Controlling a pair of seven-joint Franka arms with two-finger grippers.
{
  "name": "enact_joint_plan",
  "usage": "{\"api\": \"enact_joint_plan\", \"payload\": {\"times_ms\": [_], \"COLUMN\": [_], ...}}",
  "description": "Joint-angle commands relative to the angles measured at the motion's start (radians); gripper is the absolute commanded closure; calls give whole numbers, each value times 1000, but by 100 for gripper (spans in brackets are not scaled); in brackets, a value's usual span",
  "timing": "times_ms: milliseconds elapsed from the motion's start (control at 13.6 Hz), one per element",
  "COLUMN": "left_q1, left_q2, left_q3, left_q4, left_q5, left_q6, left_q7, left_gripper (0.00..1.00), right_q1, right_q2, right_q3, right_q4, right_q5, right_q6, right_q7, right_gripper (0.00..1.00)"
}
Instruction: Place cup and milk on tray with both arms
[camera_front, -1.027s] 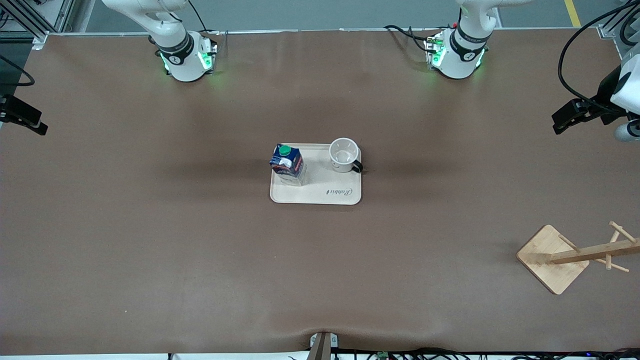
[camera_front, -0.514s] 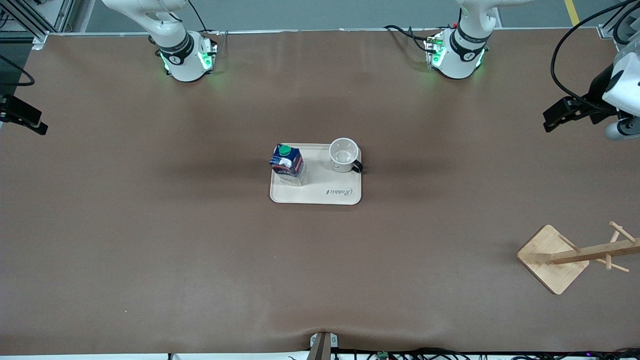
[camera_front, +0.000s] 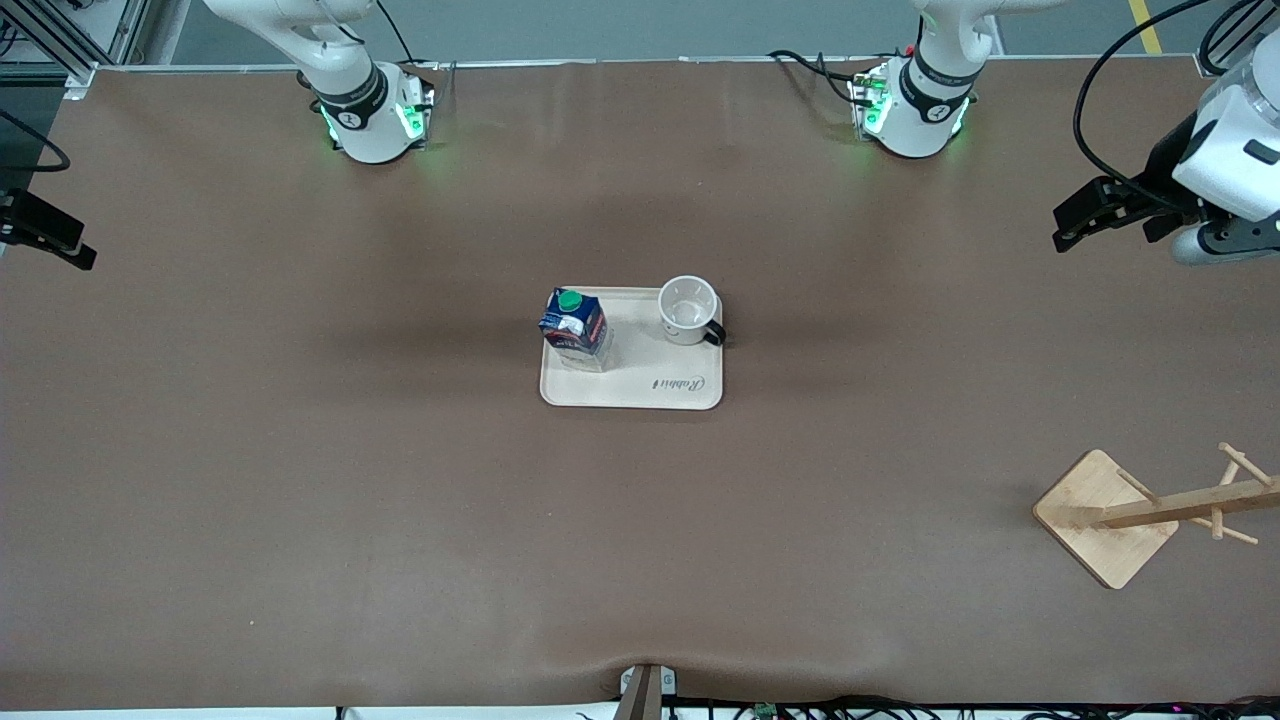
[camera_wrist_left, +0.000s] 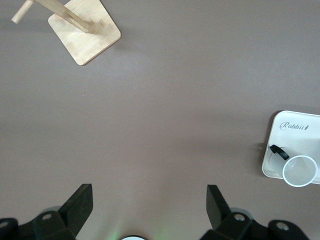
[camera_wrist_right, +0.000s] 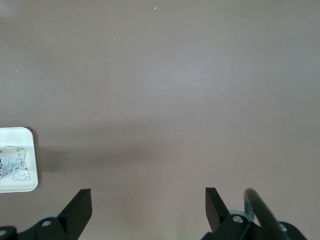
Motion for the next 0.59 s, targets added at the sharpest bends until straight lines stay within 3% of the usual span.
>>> {"api": "enact_joint_plan", "payload": {"times_ms": [0, 514], "left_q1": [6, 8], "left_q2": [-17, 0], "left_q3": [0, 11], "left_q4": [0, 24], "left_q5": [-16, -9], "left_q6": [4, 3], "left_q7": [17, 18], "left_gripper": [0, 0], "right_q1": [-4, 1], "right_q2": [-3, -3], "right_q3": [2, 6], "right_q4": [11, 13], "right_q5": [12, 12], "right_q6": [-14, -15], "right_q7": [-3, -1], "right_gripper": [0, 0]}}
